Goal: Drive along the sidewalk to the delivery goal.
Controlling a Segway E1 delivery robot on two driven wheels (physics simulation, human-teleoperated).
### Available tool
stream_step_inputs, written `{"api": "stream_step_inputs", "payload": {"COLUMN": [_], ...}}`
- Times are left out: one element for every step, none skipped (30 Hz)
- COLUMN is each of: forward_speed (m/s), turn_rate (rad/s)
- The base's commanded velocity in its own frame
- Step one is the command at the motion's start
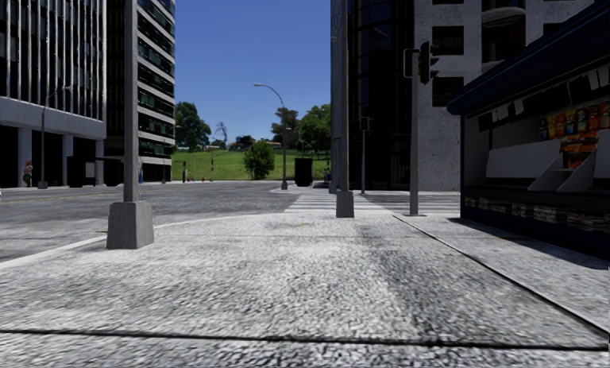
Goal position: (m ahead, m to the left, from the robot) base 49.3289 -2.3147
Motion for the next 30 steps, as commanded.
{"api": "stream_step_inputs", "payload": {"forward_speed": [2.0, 2.0, 2.0, 2.0, 2.0, 2.0, 2.0, 2.0, 2.0, 2.0, 2.0, 2.0, 2.0, 2.0, 2.0, 2.0, 2.0, 2.0, 2.0, 2.0, 2.0, 2.0, 2.0, 2.0, 2.0, 2.0, 2.0, 2.0, 2.0, 2.0], "turn_rate": [0.0, 0.0, 0.0, 0.0, 0.0, 0.0, 0.0, 0.0, 0.0, 0.0, 0.0, 0.0, 0.0, 0.0, 0.0, 0.0, 0.0, 0.0, 0.0, 0.0, 0.0, 0.0, 0.0, 0.0, 0.0, 0.0, 0.0, 0.0, 0.0, 0.0]}}
